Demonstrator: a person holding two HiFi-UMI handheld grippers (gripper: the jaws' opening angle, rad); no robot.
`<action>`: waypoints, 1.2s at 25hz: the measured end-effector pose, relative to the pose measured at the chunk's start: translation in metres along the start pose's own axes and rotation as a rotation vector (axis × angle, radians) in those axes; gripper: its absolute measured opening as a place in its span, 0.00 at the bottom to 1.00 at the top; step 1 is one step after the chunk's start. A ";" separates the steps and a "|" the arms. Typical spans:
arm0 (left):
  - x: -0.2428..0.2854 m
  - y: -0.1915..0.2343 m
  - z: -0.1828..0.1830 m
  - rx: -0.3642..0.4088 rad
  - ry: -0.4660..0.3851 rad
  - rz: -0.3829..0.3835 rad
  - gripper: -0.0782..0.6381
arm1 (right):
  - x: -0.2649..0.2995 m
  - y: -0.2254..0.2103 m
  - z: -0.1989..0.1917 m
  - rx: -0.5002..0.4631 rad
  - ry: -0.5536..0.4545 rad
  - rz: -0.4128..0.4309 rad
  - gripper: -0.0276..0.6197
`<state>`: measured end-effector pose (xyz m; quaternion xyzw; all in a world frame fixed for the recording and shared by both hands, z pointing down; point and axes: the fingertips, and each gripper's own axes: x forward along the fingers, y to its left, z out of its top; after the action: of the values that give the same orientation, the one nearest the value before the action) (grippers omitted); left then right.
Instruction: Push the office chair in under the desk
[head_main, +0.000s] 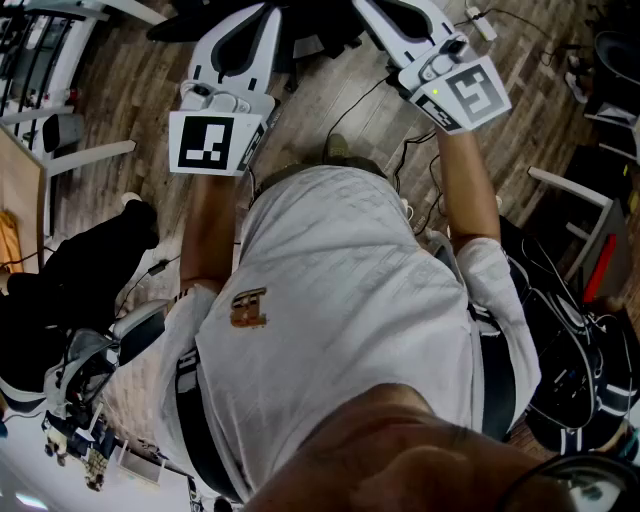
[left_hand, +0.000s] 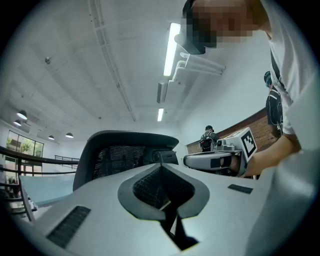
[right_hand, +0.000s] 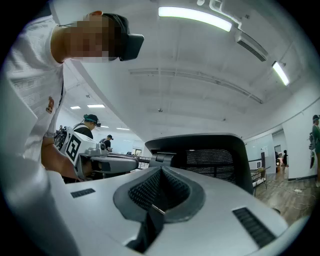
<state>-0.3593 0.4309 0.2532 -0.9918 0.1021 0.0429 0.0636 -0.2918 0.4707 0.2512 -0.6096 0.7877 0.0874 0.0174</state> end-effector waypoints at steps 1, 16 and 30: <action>0.002 0.002 -0.001 0.000 -0.003 -0.001 0.14 | 0.002 -0.002 -0.001 0.000 0.004 0.000 0.09; 0.013 0.007 -0.004 0.023 0.021 0.006 0.14 | 0.004 -0.017 -0.003 -0.006 0.016 0.026 0.10; 0.027 0.020 -0.052 0.433 0.247 -0.025 0.31 | 0.012 -0.046 -0.041 -0.270 0.150 0.078 0.14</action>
<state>-0.3333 0.3987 0.3000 -0.9540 0.1037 -0.1026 0.2620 -0.2469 0.4413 0.2846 -0.5802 0.7910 0.1470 -0.1270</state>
